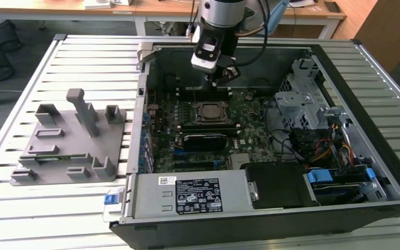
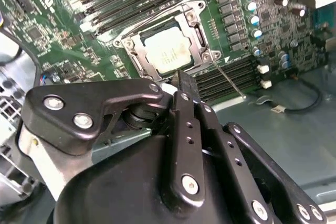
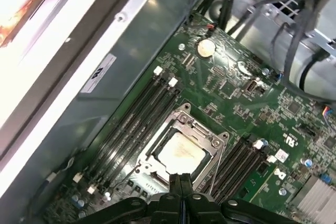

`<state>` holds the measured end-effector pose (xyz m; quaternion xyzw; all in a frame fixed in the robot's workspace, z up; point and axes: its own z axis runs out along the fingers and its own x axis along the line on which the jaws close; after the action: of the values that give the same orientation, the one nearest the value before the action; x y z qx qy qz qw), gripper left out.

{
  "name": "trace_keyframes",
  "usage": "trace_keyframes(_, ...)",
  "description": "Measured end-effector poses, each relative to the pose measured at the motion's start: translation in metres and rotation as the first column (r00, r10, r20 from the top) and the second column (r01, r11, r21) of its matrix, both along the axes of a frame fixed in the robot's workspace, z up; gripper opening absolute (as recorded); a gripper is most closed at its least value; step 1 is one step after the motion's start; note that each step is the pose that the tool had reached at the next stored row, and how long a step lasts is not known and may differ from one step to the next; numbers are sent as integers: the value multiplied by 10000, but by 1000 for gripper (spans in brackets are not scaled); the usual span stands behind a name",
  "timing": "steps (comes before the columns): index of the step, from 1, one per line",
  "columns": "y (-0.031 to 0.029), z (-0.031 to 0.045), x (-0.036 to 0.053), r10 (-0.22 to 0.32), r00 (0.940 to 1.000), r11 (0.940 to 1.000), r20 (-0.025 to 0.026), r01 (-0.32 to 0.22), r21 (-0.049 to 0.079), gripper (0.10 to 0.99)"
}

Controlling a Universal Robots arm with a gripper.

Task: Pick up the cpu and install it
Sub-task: 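Install the first cpu locking lever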

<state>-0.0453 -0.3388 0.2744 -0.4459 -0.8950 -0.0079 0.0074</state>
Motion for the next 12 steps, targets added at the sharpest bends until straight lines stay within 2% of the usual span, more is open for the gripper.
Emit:
trace_keyframes(6, 0, -1, 0, 933, 9956, 9956, 0, -933, -2, 106)
trace_keyframes(9, 0, -2, 0, 1480, 9890, 9890, 0, -1480, -3, 106)
trace_keyframes(12, 0, -4, 0, 2016, 9795, 9795, 1, -2016, -2, 106)
